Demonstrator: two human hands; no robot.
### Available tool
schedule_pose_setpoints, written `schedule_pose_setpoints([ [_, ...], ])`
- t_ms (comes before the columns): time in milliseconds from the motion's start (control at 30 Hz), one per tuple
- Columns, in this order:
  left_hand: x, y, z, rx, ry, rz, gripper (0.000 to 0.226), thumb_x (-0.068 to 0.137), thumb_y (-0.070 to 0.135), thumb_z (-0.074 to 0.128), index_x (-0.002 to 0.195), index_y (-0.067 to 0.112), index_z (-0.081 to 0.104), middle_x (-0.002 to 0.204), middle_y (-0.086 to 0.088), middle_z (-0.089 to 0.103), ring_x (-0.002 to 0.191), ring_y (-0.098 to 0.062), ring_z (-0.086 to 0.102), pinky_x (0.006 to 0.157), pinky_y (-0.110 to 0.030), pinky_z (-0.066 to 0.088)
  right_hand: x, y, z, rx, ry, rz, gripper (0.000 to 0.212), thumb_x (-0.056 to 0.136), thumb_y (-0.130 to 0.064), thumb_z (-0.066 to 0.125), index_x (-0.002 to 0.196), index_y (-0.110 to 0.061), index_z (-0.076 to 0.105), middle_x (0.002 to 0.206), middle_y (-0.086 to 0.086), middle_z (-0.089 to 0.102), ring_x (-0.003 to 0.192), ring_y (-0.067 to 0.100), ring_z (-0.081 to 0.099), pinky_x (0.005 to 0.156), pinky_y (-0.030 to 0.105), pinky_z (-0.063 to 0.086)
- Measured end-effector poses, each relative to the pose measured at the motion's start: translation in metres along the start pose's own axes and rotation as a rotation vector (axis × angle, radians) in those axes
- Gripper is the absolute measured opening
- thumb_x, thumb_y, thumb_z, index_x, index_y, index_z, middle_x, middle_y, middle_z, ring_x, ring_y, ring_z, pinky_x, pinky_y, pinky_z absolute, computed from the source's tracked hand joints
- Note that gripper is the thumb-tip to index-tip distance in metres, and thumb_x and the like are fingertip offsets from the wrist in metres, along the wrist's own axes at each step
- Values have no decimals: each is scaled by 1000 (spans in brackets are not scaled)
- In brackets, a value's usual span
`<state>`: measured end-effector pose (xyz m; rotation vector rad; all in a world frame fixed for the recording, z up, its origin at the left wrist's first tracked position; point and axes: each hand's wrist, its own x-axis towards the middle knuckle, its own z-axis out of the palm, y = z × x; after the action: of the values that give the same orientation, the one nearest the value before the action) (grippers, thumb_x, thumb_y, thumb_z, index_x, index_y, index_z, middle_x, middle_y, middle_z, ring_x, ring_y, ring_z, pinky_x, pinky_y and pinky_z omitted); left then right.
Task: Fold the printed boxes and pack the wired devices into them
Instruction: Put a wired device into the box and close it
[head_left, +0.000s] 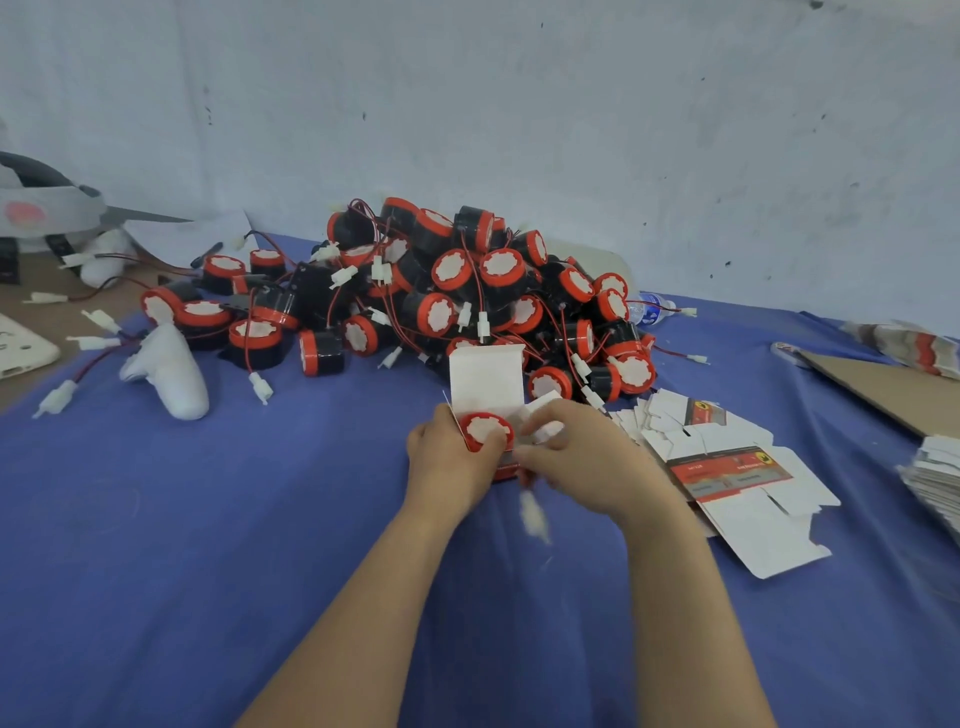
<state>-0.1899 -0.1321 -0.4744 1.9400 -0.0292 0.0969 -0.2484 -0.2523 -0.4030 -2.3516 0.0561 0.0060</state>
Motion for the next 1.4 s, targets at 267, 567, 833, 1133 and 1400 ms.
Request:
schedule_pose_setpoints([
  [267, -2, 2, -6, 16, -53, 81, 15, 88, 21, 54, 100, 14, 58, 102, -4, 62, 110, -33, 53, 88, -44, 51, 11, -1, 18, -59, 109, -300, 7, 88, -19, 67, 92, -17, 72, 84, -11, 47, 73, 2, 47, 63, 8, 38],
  [567, -3, 0, -4, 26, -49, 80, 34, 89, 30, 63, 117, 18, 48, 120, -5, 57, 120, -25, 48, 97, -43, 47, 27, 7, 31, 600, 424, -72, 55, 92, 0, 50, 136, -28, 32, 75, 2, 65, 51, 8, 63, 53, 20, 53],
  [833, -5, 3, -6, 25, -72, 96, 38, 90, 29, 61, 123, 19, 47, 123, -5, 55, 120, -23, 48, 98, -43, 47, 33, 23, 27, 777, 619, -6, 23, 92, -14, 63, 112, -16, 53, 85, 1, 70, 75, 8, 71, 75, 20, 56],
  [1133, -6, 1, -6, 11, -49, 107, 36, 89, 29, 62, 120, 16, 51, 117, -3, 60, 115, -23, 53, 94, -42, 49, 31, 26, 37, -211, 791, -91, 13, 85, -12, 59, 77, -15, 48, 68, -1, 51, 75, 22, 43, 64, 38, 39],
  [1400, -7, -1, -2, -23, 45, 67, 36, 88, 39, 64, 113, 17, 49, 114, -2, 60, 106, -20, 57, 83, -34, 51, 20, 15, 24, -318, 326, -37, 15, 91, -27, 60, 86, -13, 63, 75, 4, 62, 74, 22, 56, 60, 30, 40],
])
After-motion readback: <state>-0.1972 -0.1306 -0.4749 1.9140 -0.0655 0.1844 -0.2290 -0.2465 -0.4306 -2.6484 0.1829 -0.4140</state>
